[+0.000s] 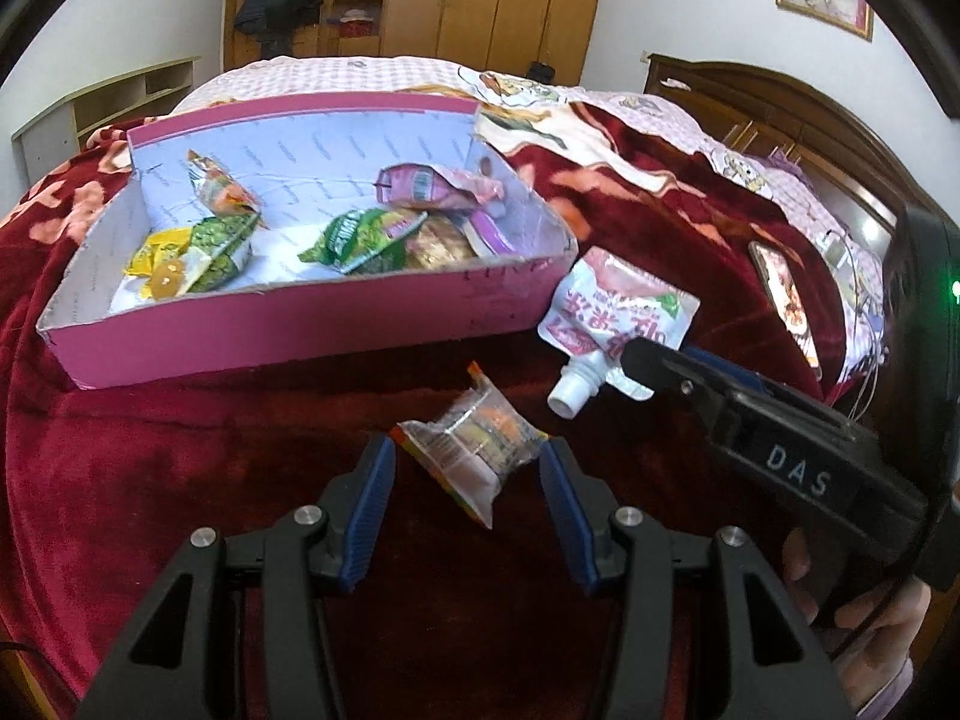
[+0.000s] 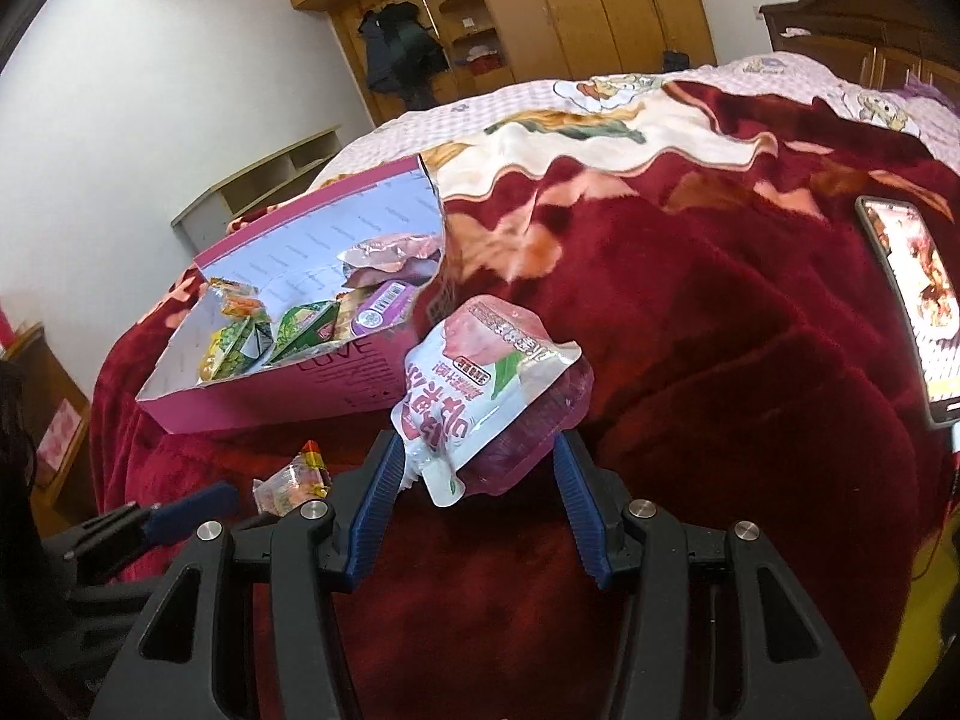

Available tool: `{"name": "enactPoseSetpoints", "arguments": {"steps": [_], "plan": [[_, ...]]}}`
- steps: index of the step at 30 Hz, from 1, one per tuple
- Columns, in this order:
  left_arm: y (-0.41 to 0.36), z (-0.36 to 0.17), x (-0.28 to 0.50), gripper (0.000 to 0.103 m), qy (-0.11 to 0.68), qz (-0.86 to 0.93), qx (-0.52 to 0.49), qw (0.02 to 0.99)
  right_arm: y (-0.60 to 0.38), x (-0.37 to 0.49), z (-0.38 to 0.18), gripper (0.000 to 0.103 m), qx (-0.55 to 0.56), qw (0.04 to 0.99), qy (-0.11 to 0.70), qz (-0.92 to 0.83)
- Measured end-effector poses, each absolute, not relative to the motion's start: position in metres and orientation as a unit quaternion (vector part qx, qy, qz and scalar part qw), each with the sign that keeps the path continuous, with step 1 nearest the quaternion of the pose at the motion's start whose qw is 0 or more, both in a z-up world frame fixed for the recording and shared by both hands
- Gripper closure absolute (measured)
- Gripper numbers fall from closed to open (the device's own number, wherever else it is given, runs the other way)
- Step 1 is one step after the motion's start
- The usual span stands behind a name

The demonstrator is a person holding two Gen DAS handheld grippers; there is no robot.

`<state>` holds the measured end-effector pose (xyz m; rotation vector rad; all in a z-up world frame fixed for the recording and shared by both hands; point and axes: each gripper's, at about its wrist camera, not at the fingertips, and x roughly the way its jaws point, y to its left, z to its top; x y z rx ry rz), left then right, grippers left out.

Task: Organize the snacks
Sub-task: 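Grasp the clear bag of orange candy with the left tool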

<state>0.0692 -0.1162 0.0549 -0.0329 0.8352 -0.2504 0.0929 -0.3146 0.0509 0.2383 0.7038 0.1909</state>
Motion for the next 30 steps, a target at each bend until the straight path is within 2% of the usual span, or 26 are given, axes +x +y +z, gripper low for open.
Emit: {"name": "enactPoseSetpoints", "arguments": {"steps": [8, 24, 30], "plan": [[-0.12, 0.041, 0.079, 0.05, 0.41, -0.109, -0.009, 0.906, -0.312, 0.102, 0.045, 0.05, 0.116, 0.925, 0.35, 0.093], [-0.129, 0.035, 0.085, 0.05, 0.371, -0.095, 0.014, 0.924, -0.318, 0.113, 0.033, 0.048, 0.155, 0.919, 0.353, 0.088], [-0.123, 0.036, 0.084, 0.058, 0.368, -0.094, 0.001, 0.925, -0.319, 0.116, 0.031, 0.046, 0.165, 0.917, 0.351, 0.09]]}}
